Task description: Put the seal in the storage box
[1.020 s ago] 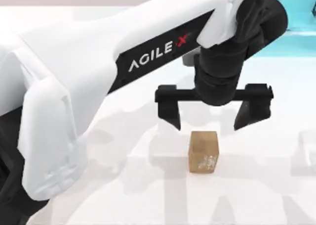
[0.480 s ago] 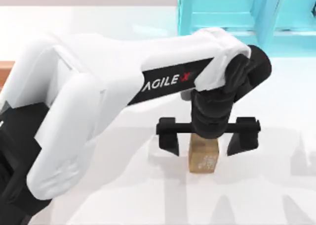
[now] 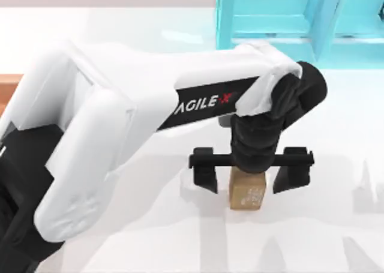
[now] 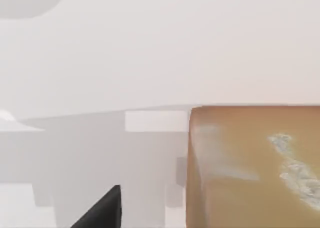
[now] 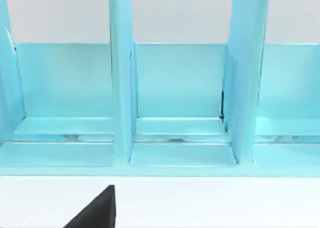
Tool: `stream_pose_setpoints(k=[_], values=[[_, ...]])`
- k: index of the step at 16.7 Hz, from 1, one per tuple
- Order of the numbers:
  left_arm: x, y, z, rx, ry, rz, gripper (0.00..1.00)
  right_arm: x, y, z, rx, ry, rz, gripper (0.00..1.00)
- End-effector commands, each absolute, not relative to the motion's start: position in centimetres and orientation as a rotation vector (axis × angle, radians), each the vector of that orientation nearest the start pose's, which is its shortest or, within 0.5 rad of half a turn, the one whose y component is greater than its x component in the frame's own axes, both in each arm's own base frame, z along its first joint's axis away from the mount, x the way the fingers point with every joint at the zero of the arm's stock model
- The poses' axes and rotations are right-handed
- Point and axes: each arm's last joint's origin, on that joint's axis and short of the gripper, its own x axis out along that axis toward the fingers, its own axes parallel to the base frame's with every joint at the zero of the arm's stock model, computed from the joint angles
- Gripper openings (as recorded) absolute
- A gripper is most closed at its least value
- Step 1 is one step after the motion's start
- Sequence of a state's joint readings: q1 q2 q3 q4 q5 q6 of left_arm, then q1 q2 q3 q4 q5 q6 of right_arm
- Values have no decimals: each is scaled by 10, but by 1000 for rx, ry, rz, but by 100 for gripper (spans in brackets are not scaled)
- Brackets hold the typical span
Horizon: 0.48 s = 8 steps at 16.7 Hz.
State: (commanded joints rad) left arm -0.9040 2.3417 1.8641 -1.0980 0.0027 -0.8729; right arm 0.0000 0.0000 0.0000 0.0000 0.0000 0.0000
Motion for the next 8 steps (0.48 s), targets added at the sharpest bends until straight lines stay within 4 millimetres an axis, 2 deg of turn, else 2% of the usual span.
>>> stream_pose_setpoints(k=[8], values=[[285, -354, 131, 20, 1572, -12, 25, 106, -1, 160, 0, 0, 0, 100]])
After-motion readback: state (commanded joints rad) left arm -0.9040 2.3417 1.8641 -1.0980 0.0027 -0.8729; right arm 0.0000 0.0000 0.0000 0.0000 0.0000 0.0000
